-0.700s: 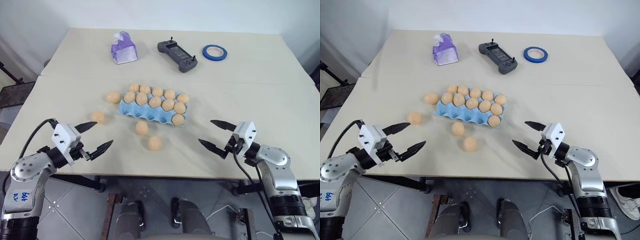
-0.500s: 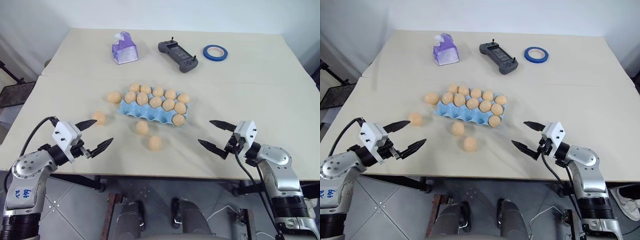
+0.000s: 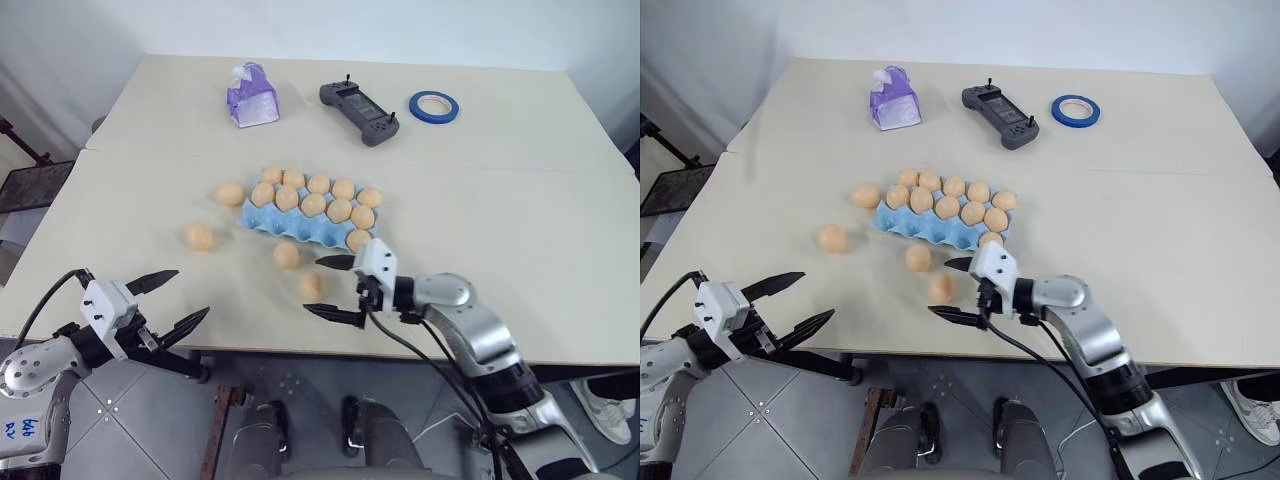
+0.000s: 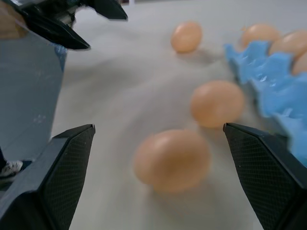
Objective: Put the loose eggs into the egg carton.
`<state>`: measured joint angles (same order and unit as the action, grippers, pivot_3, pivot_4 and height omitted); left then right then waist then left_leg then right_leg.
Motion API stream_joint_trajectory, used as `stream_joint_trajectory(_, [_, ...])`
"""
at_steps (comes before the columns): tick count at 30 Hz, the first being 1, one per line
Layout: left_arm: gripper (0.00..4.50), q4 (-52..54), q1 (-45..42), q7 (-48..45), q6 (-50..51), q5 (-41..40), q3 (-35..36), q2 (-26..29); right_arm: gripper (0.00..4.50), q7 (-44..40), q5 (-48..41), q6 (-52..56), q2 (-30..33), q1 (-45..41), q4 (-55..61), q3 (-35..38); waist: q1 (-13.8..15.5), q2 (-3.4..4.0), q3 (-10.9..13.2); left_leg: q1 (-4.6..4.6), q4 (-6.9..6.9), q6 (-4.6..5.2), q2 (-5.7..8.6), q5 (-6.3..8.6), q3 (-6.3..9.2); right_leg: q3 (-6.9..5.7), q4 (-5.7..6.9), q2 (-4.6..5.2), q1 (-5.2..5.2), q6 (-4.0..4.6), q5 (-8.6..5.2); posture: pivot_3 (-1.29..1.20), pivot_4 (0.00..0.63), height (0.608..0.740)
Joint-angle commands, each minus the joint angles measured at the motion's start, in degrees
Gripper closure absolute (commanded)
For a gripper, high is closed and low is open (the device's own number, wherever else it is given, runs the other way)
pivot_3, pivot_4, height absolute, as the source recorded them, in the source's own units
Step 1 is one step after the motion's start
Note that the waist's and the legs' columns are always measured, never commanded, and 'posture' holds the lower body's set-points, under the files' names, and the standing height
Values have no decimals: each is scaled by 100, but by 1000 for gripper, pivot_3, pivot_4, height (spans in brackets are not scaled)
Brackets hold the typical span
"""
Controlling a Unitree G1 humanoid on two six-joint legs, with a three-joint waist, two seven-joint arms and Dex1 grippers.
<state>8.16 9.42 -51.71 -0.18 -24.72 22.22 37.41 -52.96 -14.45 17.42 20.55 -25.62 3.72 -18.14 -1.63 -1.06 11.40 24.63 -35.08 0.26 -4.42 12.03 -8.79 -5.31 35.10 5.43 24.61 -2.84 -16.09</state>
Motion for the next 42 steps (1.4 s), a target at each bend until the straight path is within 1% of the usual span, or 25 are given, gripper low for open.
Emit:
stream_joint_trajectory(1, [27,542,210,-50,-128,-199,36,-99,0,246,277,-217,-309,-136,-366,-144,-12,-12,-7,3,4,0,0,1,0,6,-5,0,1,-1,1,0,150,740])
stream_joint_trajectory(5, [27,750,382,25,-71,-192,44,-160,0,352,447,-405,-511,-203,-708,-134,-23,-17,-10,14,12,-5,0,7,-7,10,-5,-3,20,-3,2,0,150,740])
stream_joint_trajectory(10, [27,924,469,126,35,-231,78,-159,0,285,454,-594,-584,-195,-901,-87,-32,-21,-12,31,2,-6,-3,7,-17,9,16,-8,47,-3,2,0,150,740])
stream_joint_trajectory(13, [0,986,457,188,100,-244,76,-154,624,260,439,-686,-580,-170,-926,-43,-47,-21,-13,34,-9,-2,-2,3,-42,2,47,-8,72,-4,2,0,150,740])
stream_joint_trajectory(17, [0,992,376,264,156,-228,-11,-181,1976,137,256,-667,-536,-112,-754,68,-52,-22,-13,33,-15,-2,-3,-5,-47,2,59,-8,78,-7,4,0,150,740])
stream_joint_trajectory(18, [0,974,353,278,155,-209,-42,-192,2183,93,190,-642,-513,-93,-674,102,-51,-22,-13,32,-15,-2,-2,-5,-47,2,60,-8,78,-6,4,0,150,740])
stream_joint_trajectory(20, [0,951,309,300,163,-191,-93,-208,2300,2,52,-584,-466,-71,-501,195,-46,-22,-13,33,-15,-2,-2,-5,-47,3,59,-8,79,-6,4,0,150,740])
stream_joint_trajectory(23, [0,920,214,335,217,-175,-161,-218,2300,-41,-200,-313,-327,-246,-290,503,-43,-23,-14,36,-14,-2,-2,-5,-48,3,59,-7,82,-7,4,0,150,740])
stream_joint_trajectory(27, [0,856,148,337,233,-157,-228,-215,2300,142,-297,-231,-299,-738,-730,933,-66,-24,-14,33,-19,-1,-2,-6,-55,9,69,-8,86,-8,5,0,150,740])
stream_joint_trajectory(32, [0,878,28,378,313,-198,-351,-271,2300,62,15,-816,-288,-1443,-1803,1063,-95,-25,-15,30,-20,-3,-4,-8,-55,9,74,-10,86,-5,4,0,150,740])
stream_joint_trajectory(39, [0,898,-34,452,309,-186,-367,-358,2300,117,455,-1484,-547,-1856,-2816,869,-177,-25,-15,31,-20,4,-3,-13,-59,10,79,-13,86,-6,4,0,150,740])
stream_joint_trajectory(41, [0,977,20,484,334,-194,-366,-364,1595,246,521,-1494,-667,-1941,-2983,897,-186,-25,-15,29,-21,1,-3,-16,-60,11,84,-14,87,-6,4,0,150,740])
stream_joint_trajectory(42, [0,1002,38,493,342,-196,-364,-364,1340,266,539,-1523,-702,-1964,-3024,911,-186,-25,-15,29,-22,-1,-3,-17,-60,11,87,-14,87,-6,4,0,150,740])
